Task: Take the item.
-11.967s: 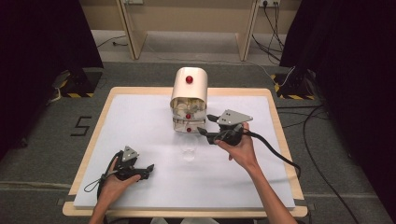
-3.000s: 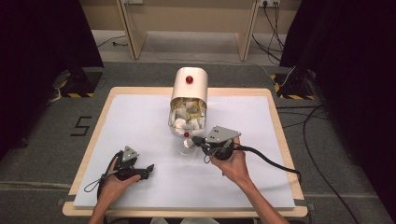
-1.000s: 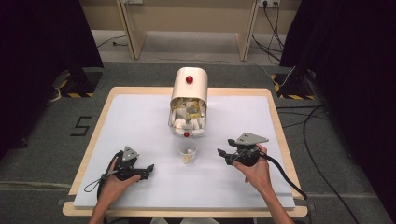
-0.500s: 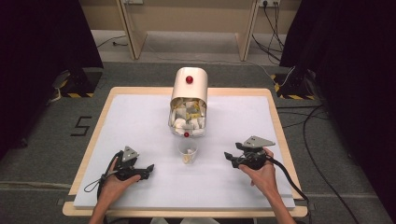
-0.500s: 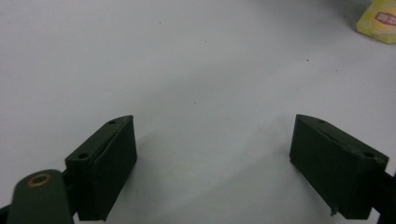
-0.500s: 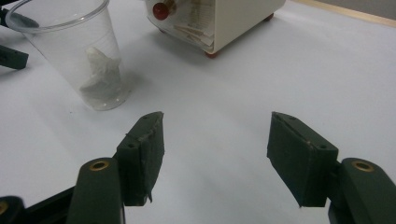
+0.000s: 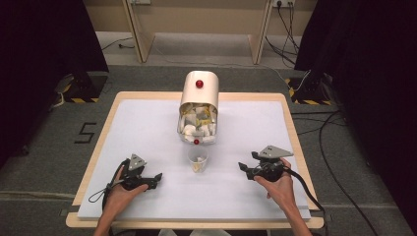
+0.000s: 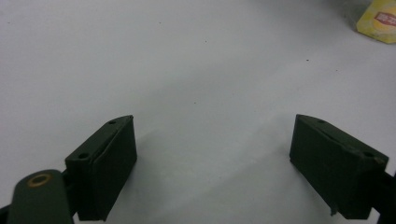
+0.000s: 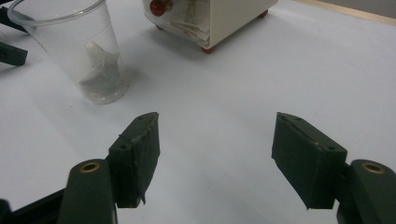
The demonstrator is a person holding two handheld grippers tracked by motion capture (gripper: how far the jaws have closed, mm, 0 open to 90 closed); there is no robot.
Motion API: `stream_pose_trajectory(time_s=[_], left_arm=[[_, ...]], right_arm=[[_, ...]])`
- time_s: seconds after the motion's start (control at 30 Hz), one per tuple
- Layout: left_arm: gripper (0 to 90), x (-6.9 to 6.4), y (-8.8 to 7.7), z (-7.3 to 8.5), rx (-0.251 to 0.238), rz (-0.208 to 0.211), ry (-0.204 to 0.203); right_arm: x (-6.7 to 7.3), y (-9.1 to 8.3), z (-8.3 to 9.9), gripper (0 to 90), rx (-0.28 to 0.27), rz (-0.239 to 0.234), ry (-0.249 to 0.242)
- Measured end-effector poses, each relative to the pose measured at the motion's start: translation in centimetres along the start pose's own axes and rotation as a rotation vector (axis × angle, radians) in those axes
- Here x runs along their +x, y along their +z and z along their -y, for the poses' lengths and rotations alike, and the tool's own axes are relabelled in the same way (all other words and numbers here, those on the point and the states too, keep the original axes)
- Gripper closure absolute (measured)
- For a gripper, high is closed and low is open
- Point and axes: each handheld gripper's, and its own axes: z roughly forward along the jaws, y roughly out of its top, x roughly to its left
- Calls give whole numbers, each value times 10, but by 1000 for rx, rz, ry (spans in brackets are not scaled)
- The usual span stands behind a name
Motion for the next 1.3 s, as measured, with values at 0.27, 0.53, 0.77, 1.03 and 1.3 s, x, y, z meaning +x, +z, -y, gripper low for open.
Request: stream_pose_trajectory(time_s=[0.27,0.53,0.77,1.03,1.3], left_arm=[[138,0,0,0,0,0,0],[138,0,0,0,0,0,0],[138,0,0,0,0,0,0],[138,0,0,0,0,0,0],[138,0,0,0,0,0,0]], right_arm=[[5,-2,4,237,15,-6,-17],[11,-4,8,207,31,9,-43],[10,-7,17,224,32,9,-25],[7,-13,28,226,43,9,-7],[11,-21,36,225,56,8,-21]])
